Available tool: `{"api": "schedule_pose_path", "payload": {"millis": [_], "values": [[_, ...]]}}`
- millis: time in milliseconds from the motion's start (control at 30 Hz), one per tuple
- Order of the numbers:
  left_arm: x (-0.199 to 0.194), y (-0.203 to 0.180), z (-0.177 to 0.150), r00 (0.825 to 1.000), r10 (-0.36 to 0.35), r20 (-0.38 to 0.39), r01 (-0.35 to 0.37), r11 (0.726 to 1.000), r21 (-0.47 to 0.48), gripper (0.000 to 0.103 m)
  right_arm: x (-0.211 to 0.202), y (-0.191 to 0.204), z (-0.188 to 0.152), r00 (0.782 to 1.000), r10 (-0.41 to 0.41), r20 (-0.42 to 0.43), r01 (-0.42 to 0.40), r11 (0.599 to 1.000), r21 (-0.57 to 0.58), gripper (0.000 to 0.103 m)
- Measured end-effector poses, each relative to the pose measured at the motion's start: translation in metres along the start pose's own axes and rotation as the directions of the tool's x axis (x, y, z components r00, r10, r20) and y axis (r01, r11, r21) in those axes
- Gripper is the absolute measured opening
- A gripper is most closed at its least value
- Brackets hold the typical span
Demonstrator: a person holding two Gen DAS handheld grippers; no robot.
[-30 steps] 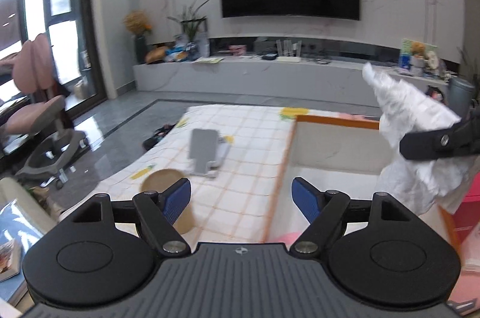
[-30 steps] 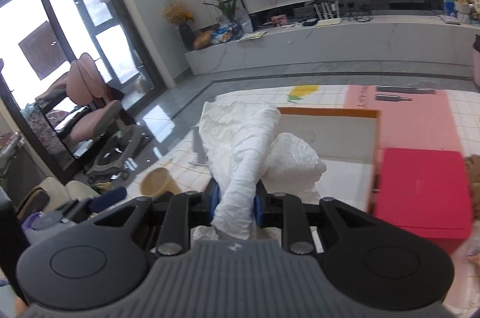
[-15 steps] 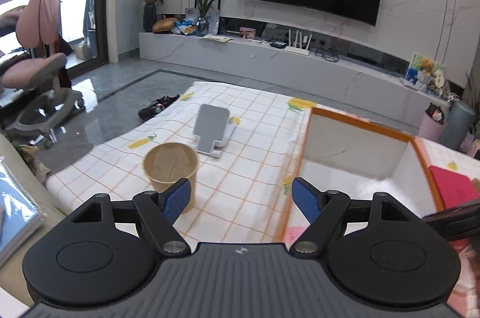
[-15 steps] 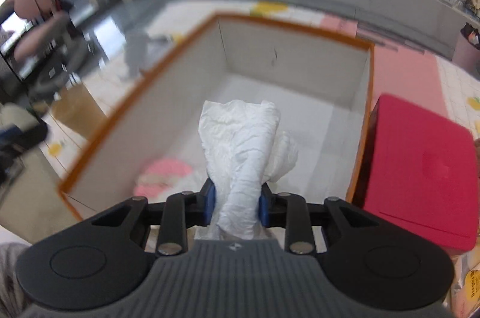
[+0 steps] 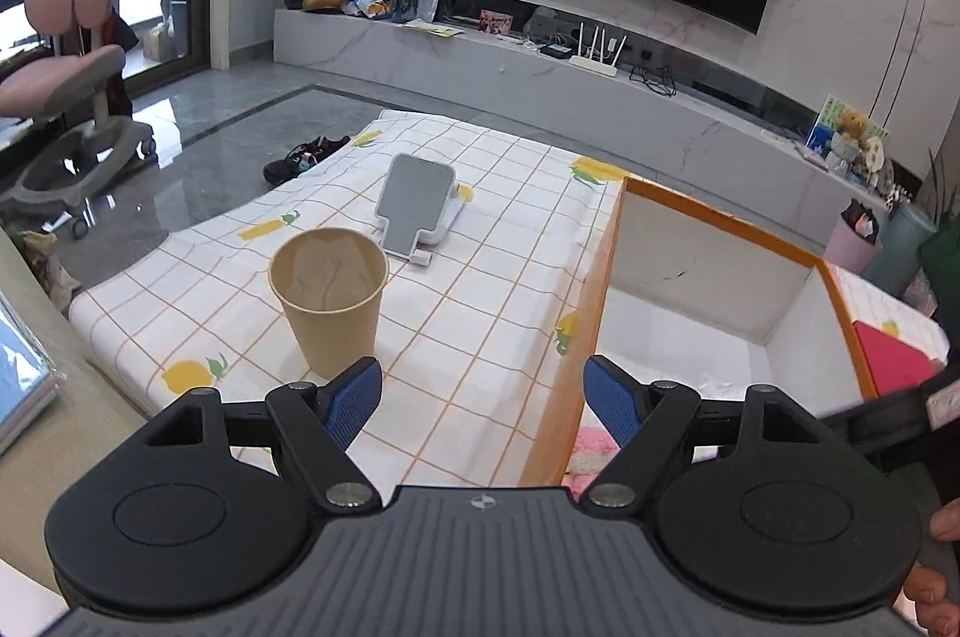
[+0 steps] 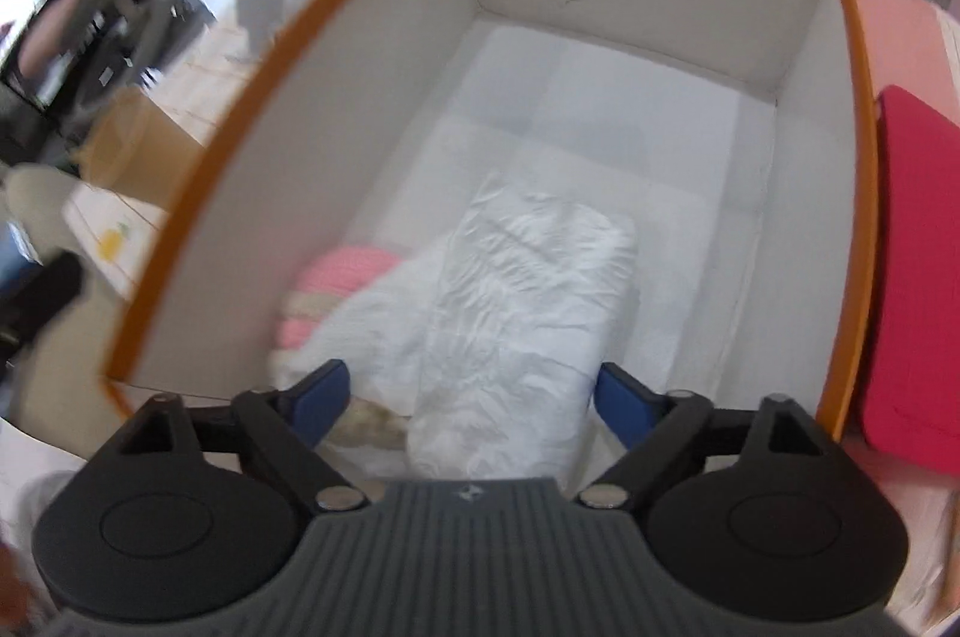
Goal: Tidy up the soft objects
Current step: 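Lower the white cloth into the orange-rimmed box and open the right gripper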
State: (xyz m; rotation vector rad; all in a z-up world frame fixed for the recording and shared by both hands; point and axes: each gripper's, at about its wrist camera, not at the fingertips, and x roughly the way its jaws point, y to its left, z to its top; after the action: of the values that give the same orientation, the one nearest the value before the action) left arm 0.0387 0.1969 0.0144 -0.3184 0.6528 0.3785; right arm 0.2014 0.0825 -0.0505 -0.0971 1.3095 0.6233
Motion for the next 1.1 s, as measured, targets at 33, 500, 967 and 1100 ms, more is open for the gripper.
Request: {"api": "schedule_pose_path", "payload": {"millis": [33, 500, 967, 1100], "values": [[-0.001, 0.0, 0.0, 1.0, -0.003, 0.002, 0.003, 1.0, -0.005, 0.09, 0.0, 0.0, 0.0, 1.0, 0.0, 0.0, 0.0, 1.0, 0.0, 0.098], [-0.001, 0.003, -0.001, 1.0, -0.018, -0.008, 0.018, 1.0, -0.023, 0.09, 0.044, 0.027, 0.019, 0.958, -0.285, 0.044, 0.288, 0.942, -0.174, 0.044], [0.0, 0.001, -0.002, 0.999, -0.035, -0.02, 0.034, 0.999, -0.021, 0.09, 0.032, 0.015, 0.004, 0.95, -0.253, -0.182, 0.193, 0.936, -0.294, 0.043], [-0.001, 0.002, -0.001, 1.0, -0.013, -0.015, 0.013, 0.999, -0.03, 0.09, 0.028, 0.006, 0.002, 0.954, -0.245, -0.17, 0.204, 0.952, -0.228, 0.069]]}}
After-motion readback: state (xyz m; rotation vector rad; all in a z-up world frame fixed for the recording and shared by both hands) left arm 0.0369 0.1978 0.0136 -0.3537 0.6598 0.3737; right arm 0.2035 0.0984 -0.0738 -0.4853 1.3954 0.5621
